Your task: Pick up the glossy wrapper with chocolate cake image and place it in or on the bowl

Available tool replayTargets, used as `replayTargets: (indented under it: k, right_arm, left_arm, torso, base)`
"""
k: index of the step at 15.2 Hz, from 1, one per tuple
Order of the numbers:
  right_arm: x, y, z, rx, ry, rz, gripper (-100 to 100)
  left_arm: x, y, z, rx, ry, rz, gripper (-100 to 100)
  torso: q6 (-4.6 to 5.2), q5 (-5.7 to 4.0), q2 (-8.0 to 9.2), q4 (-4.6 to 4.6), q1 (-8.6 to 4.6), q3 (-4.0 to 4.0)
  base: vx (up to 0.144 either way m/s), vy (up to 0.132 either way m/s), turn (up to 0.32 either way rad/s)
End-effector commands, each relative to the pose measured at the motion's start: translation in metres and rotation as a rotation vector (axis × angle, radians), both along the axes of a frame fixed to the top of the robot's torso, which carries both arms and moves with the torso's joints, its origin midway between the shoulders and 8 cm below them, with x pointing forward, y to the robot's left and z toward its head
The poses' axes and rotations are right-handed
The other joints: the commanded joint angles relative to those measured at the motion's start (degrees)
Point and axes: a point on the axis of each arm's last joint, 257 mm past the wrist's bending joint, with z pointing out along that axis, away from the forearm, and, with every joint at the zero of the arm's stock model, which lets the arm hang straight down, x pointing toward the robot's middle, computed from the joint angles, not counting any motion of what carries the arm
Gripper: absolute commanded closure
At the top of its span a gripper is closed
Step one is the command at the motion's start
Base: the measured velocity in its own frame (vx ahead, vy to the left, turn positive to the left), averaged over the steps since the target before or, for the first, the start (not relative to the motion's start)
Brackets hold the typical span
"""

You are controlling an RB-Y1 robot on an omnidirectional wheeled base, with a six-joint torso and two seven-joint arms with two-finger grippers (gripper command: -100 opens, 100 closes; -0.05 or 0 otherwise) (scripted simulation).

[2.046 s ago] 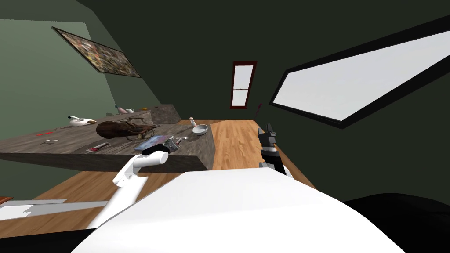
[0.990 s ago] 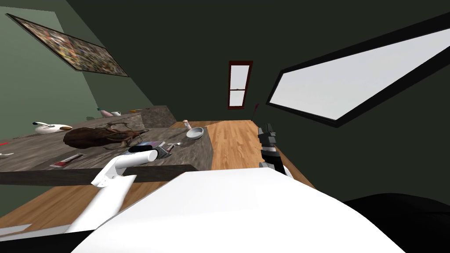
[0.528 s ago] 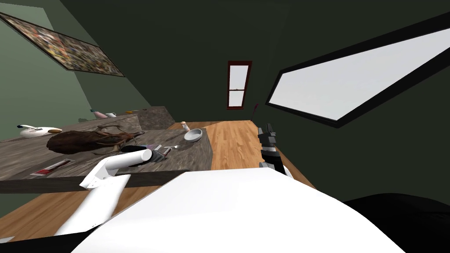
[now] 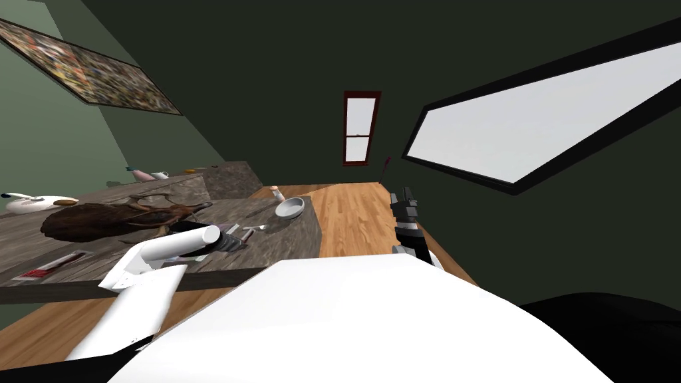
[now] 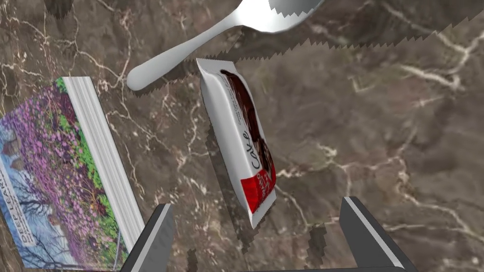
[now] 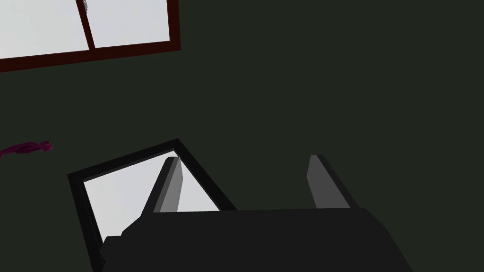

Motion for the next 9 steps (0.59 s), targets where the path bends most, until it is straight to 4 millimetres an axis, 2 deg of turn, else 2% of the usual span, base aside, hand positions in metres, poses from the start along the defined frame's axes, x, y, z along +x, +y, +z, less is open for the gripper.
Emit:
replayTargets:
  k: [1, 9]
  right_arm:
    - [0.0, 0.0, 0.0, 0.0, 0.0, 0.0, 0]
    - [0.0, 0.0, 0.0, 0.0, 0.0, 0.0, 0]
  left_arm:
    - [-0.015, 0.005, -0.003, -0.049, 0.022, 0.06, -100]
    - [-0.05, 0.003, -0.008, -0.159, 0.1, 0.161, -100]
  torso:
    - [0.0, 0.0, 0.0, 0.0, 0.0, 0.0]
    - [0.0, 0.01, -0.08, -0.01, 0.04, -0.04]
  base:
    - [0.08, -0.001, -0.028]
    - [0.084, 0.017, -0.015]
